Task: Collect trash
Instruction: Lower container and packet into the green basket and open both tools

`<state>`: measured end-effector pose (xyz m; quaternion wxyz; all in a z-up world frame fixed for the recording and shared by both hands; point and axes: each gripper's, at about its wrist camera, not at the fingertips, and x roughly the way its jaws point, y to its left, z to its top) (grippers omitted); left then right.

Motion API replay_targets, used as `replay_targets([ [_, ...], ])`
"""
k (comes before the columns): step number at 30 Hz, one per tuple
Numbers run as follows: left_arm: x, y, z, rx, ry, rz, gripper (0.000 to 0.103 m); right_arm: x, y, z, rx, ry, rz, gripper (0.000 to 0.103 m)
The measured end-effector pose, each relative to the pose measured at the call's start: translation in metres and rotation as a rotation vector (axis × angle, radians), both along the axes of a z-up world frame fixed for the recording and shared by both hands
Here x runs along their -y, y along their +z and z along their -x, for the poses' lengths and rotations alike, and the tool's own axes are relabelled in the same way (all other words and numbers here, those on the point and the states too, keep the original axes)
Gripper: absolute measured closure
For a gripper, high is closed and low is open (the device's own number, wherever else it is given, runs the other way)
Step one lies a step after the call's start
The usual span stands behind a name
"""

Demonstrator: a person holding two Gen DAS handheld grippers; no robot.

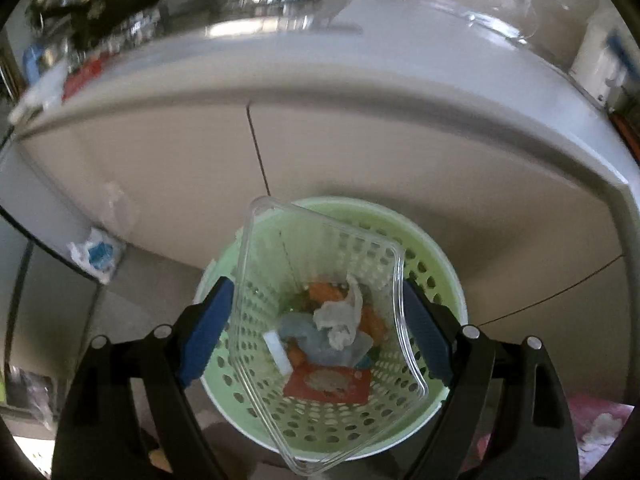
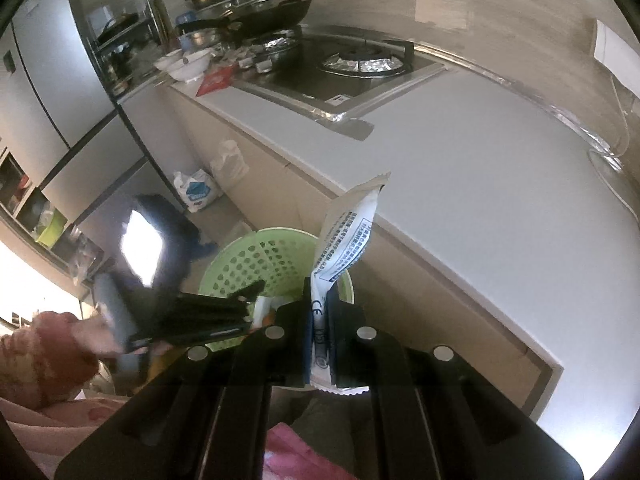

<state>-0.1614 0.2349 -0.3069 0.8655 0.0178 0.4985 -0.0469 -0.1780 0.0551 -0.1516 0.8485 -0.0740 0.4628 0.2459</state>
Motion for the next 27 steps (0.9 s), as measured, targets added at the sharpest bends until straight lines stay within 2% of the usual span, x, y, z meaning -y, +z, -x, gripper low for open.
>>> replay_targets([
  [4, -0.005, -0.033, -0.008, -0.079, 0.020, -0.022, 0.020, -0.003, 0.000, 0.003, 0.002, 0.002, 0.004, 0.096],
  [8, -0.010, -0.037, -0.010, -0.084, 0.050, -0.033, 0.014, -0.008, 0.001, 0.005, 0.010, 0.008, 0.011, 0.096],
  [13, -0.013, -0.011, -0.008, -0.040, 0.052, -0.021, 0.012, -0.012, -0.002, 0.004, 0.007, 0.028, 0.001, 0.096],
  [17, -0.016, 0.033, -0.001, 0.028, 0.080, -0.034, 0.012, -0.017, -0.011, 0.003, 0.002, 0.050, 0.000, 0.096],
  [23, -0.021, 0.083, 0.010, 0.103, 0.110, -0.054, 0.008, -0.040, -0.051, -0.010, -0.049, 0.128, 0.003, 0.096],
  [27, -0.023, 0.097, 0.017, 0.126, 0.127, -0.066, 0.008, -0.063, -0.095, -0.026, -0.112, 0.187, 0.006, 0.094],
])
